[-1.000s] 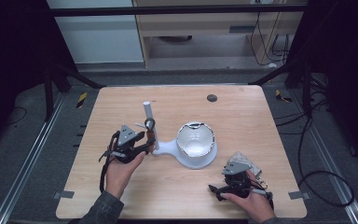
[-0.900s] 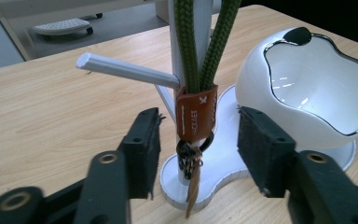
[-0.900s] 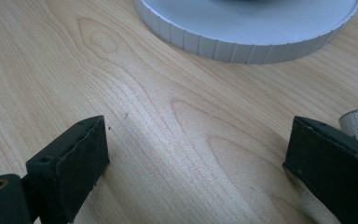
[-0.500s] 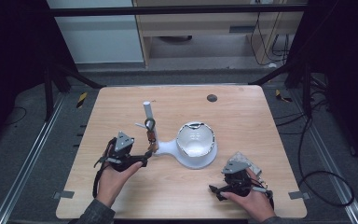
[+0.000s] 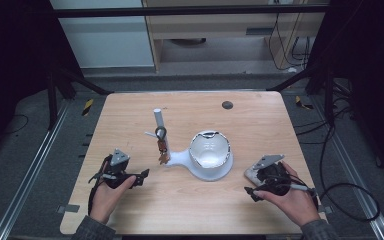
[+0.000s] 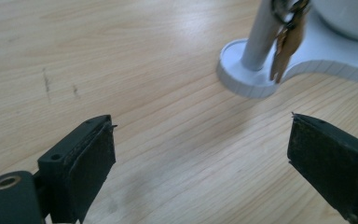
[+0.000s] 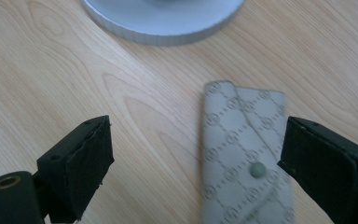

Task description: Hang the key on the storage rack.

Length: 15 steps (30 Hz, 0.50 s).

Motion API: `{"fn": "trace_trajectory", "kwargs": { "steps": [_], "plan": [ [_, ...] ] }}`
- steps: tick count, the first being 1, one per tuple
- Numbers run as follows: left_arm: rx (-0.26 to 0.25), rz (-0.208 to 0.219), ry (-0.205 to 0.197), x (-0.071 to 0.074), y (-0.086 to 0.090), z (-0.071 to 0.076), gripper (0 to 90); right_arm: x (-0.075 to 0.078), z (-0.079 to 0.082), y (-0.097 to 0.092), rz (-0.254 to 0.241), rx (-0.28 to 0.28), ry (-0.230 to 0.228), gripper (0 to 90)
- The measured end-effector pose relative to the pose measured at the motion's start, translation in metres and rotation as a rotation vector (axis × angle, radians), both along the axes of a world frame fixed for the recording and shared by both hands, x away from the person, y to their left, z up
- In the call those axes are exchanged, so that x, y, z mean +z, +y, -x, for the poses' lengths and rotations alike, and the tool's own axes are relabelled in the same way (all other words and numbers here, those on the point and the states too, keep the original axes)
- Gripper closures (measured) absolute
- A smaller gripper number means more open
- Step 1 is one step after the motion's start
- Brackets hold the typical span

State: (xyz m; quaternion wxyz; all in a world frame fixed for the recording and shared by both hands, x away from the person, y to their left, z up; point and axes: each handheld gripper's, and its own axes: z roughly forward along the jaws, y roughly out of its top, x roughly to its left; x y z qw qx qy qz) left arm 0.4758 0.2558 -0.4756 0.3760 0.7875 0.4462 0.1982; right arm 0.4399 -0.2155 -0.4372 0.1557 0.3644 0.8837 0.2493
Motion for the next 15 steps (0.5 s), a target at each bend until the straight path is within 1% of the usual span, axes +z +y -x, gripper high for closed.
{"fn": "trace_trajectory", "kwargs": {
  "steps": [3, 5, 6, 7, 8, 10, 11, 12, 13, 14, 15],
  "plan": [
    [0.012, -0.017, 0.013, -0.006, 0.006, -0.002, 7.2, 0.005, -0.004, -0.01, 0.023, -0.022, 0.022, 9.8],
    [0.014, -0.035, 0.018, -0.01, 0.01, -0.003, 7.2, 0.006, -0.006, -0.017, 0.041, -0.038, 0.052, 11.4],
    [0.016, -0.042, 0.026, -0.011, 0.012, -0.003, 7.2, 0.004, -0.007, -0.024, 0.051, -0.051, 0.075, 12.1],
    [0.02, -0.043, 0.032, -0.013, 0.014, -0.004, 7.2, 0.004, -0.007, -0.024, 0.051, -0.051, 0.075, 12.1],
    [0.028, -0.042, 0.039, -0.015, 0.015, -0.005, 7.3, 0.004, -0.008, -0.027, 0.047, -0.06, 0.086, 12.3],
    [0.034, -0.056, 0.047, -0.019, 0.016, -0.005, 7.6, 0.001, -0.009, -0.034, 0.046, -0.08, 0.114, 15.2],
    [0.034, -0.056, 0.047, -0.019, 0.016, -0.005, 7.7, 0.001, -0.009, -0.034, 0.046, -0.08, 0.114, 15.2],
    [0.031, -0.06, 0.051, -0.019, 0.016, -0.006, 7.7, -0.002, -0.009, -0.037, 0.052, -0.089, 0.129, 16.6],
    [0.032, -0.057, 0.052, -0.02, 0.016, -0.006, 7.7, -0.002, -0.009, -0.037, 0.052, -0.089, 0.129, 16.6],
    [0.028, -0.06, 0.06, -0.021, 0.015, -0.006, 7.7, -0.003, -0.009, -0.04, 0.056, -0.094, 0.142, 18.9],
    [0.021, -0.07, 0.065, -0.022, 0.015, -0.006, 7.7, -0.003, -0.009, -0.04, 0.056, -0.094, 0.142, 18.9]
  ]
}}
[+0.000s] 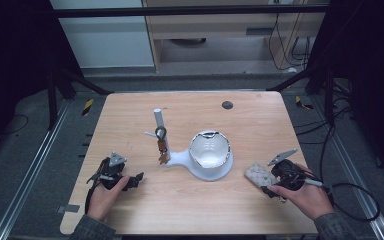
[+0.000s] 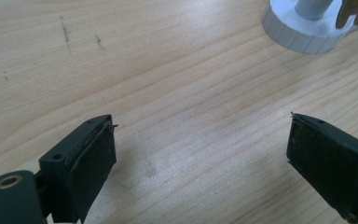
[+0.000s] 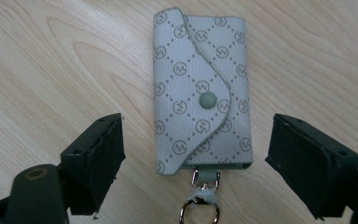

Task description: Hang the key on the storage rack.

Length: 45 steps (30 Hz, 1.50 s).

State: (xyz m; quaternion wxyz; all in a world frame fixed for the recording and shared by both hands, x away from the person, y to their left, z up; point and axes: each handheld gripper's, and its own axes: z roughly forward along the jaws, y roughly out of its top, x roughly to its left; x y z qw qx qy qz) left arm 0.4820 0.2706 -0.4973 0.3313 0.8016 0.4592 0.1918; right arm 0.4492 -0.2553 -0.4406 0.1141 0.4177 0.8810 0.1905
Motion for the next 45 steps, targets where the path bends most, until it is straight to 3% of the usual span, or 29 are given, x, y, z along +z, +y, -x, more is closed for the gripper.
{"fn": "trace_trajectory", "kwargs": {
  "steps": [7, 21, 31, 45],
  "plan": [
    [-0.017, -0.014, 0.016, -0.004, -0.003, 0.0, 8.1, -0.008, -0.006, -0.002, 0.015, -0.005, 0.09, 19.1],
    [-0.022, -0.024, 0.006, -0.007, -0.005, 0.0, 6.2, -0.021, -0.023, 0.002, 0.06, -0.006, 0.176, 19.3],
    [-0.027, -0.025, 0.003, -0.008, -0.005, 0.0, 5.5, -0.023, -0.027, 0.001, 0.066, -0.007, 0.192, 19.7],
    [-0.036, -0.024, 0.001, -0.008, -0.006, 0.001, 5.5, -0.03, -0.026, 0.0, 0.047, -0.003, 0.17, 24.9]
  ]
}}
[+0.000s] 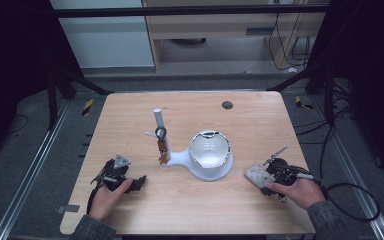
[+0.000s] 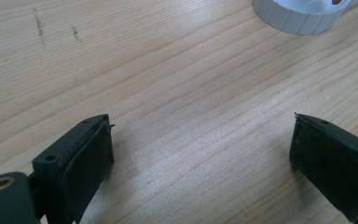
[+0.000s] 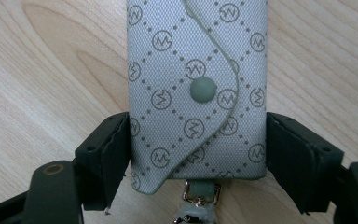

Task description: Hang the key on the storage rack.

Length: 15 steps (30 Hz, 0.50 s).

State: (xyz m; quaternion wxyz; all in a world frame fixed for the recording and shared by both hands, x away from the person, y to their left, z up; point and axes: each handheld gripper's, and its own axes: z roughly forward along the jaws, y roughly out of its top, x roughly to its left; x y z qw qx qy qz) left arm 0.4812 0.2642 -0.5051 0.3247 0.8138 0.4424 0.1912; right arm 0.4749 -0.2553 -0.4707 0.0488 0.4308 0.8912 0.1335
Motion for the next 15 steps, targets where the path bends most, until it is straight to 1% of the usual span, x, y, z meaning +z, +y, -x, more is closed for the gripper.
{"fn": "trace_trajectory", "kwargs": {
  "steps": [5, 6, 8, 10, 12, 15],
  "plan": [
    [-0.001, 0.001, 0.001, 0.0, -0.0003, 0.0002, 5.5, -0.0004, 0.0018, -0.0027, -0.017, -0.005, -0.019, 25.2],
    [-0.001, 0.0, 0.001, 0.0, -0.0004, 0.0002, 5.5, -0.0002, 0.0026, -0.0031, -0.026, -0.012, -0.019, 25.2],
    [-0.003, 0.0, 0.001, 0.0, -0.0005, 0.0002, 5.5, -0.0022, 0.005, -0.0051, -0.042, -0.014, -0.036, 25.2],
    [-0.004, 0.0, 0.002, 0.0, -0.0006, 0.0003, 5.5, -0.0025, 0.0056, -0.0058, -0.047, -0.02, -0.033, 25.0],
    [-0.003, 0.0, 0.002, 0.0, -0.0007, 0.0004, 5.5, -0.0036, 0.0071, -0.0071, -0.058, -0.023, -0.044, 25.1],
    [-0.006, 0.0, 0.002, 0.0, -0.0008, 0.0004, 5.5, -0.0044, 0.0074, -0.008, -0.059, -0.018, -0.047, 24.9]
  ]
}}
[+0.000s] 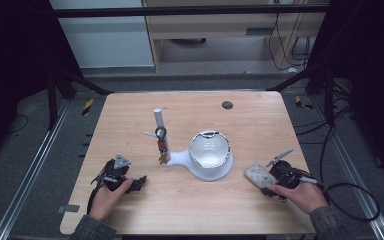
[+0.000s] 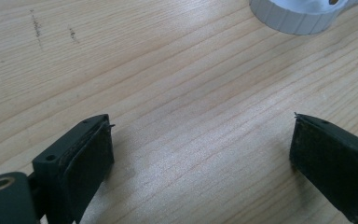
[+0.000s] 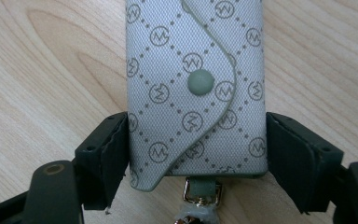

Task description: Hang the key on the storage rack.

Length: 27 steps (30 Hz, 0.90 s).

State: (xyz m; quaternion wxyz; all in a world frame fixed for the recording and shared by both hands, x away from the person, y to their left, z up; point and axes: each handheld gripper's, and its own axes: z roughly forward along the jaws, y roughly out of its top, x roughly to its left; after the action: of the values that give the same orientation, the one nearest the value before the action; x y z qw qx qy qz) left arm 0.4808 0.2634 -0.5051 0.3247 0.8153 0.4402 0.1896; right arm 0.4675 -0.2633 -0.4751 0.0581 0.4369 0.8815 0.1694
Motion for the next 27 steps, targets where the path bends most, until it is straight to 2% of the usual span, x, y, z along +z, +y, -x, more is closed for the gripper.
{"fn": "trace_trajectory", "kwargs": {
  "steps": [6, 13, 18, 19, 20, 21, 22, 27],
  "plan": [
    [-0.001, 0.0, 0.0, 0.0, 0.0, 0.0, 5.5, 0.0, 0.0, 0.0, -0.003, -0.001, 0.005, 27.3],
    [-0.002, -0.001, 0.0, 0.0, 0.0, 0.0, 5.5, 0.008, 0.003, 0.004, 0.022, 0.029, -0.033, 29.9],
    [-0.003, 0.0, 0.0, 0.0, 0.0, 0.0, 5.5, 0.025, 0.005, 0.011, 0.045, 0.073, -0.076, 30.3],
    [-0.003, 0.0, 0.0, 0.0, 0.0, 0.0, 5.5, 0.034, 0.007, 0.015, 0.054, 0.086, -0.089, 30.3],
    [-0.003, 0.0, 0.0, 0.0, 0.0, 0.0, 5.5, 0.034, 0.007, 0.015, 0.054, 0.086, -0.089, 30.3],
    [-0.003, 0.0, 0.0, 0.0, 0.0, 0.0, 5.5, 0.043, 0.008, 0.02, 0.067, 0.106, -0.104, 30.3],
    [-0.005, -0.001, 0.0, 0.0, 0.0, 0.0, 5.5, 0.043, 0.008, 0.02, 0.067, 0.106, -0.104, 30.3],
    [-0.004, 0.001, 0.001, 0.0, 0.0, 0.0, 5.5, 0.069, 0.009, 0.033, 0.103, 0.148, -0.143, 30.3]
  ]
}}
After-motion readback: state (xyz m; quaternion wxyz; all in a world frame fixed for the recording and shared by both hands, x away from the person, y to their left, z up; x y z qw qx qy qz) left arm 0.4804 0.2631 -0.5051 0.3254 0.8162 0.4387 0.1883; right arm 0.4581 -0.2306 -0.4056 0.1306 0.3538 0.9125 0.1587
